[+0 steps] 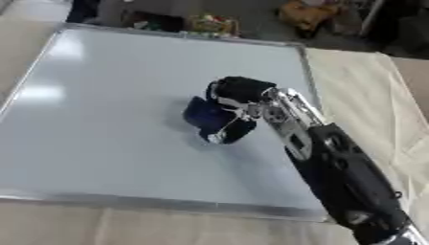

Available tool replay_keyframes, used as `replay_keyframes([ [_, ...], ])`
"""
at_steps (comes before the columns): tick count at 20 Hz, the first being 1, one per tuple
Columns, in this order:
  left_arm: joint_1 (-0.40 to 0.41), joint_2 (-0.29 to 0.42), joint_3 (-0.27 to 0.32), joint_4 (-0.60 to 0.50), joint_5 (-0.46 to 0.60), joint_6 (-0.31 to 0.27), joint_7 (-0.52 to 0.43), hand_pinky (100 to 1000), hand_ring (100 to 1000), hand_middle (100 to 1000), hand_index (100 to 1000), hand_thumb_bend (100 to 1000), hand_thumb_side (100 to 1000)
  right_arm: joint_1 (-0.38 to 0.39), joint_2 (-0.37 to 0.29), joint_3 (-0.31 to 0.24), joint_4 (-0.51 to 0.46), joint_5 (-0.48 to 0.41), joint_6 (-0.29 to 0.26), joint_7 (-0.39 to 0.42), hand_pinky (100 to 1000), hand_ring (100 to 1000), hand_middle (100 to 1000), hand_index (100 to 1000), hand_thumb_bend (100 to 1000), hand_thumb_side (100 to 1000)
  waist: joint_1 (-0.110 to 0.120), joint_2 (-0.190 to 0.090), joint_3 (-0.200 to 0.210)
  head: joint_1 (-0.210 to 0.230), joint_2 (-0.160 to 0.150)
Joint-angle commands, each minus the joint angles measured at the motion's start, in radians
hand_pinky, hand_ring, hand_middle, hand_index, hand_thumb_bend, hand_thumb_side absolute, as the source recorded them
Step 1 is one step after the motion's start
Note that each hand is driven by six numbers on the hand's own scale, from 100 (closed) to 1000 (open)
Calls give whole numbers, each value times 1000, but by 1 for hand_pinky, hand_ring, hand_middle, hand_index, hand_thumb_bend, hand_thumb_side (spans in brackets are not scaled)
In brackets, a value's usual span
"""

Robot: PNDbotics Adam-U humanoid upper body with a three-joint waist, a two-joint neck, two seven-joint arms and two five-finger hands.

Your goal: Wipe the whiteboard clean with a brush.

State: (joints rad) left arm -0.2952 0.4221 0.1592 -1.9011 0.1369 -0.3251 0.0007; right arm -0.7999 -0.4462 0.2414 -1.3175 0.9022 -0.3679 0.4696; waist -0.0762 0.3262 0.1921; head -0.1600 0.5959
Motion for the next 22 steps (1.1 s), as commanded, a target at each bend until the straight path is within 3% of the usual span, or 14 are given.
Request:
replay_keyframes([
  [1,-4,20,13,-16,5,1,-2,682,589,544,393,333,861,-12,-47,-29,14,9,8,-19,643,739,266,100,212,420,6,-19,1,4,-9],
  [10,-3,18,14,-14,4,-1,-2,683,589,544,392,330,863,-21,-93,-100,81,-4,60,-51,644,733,250,100,217,426,10,-16,2,3,-11],
  [22,-2,15,13,-12,5,-4,-4,686,588,544,392,326,864,-47,-120,-149,175,26,104,-95,642,734,245,100,204,428,14,-13,7,-1,-15],
])
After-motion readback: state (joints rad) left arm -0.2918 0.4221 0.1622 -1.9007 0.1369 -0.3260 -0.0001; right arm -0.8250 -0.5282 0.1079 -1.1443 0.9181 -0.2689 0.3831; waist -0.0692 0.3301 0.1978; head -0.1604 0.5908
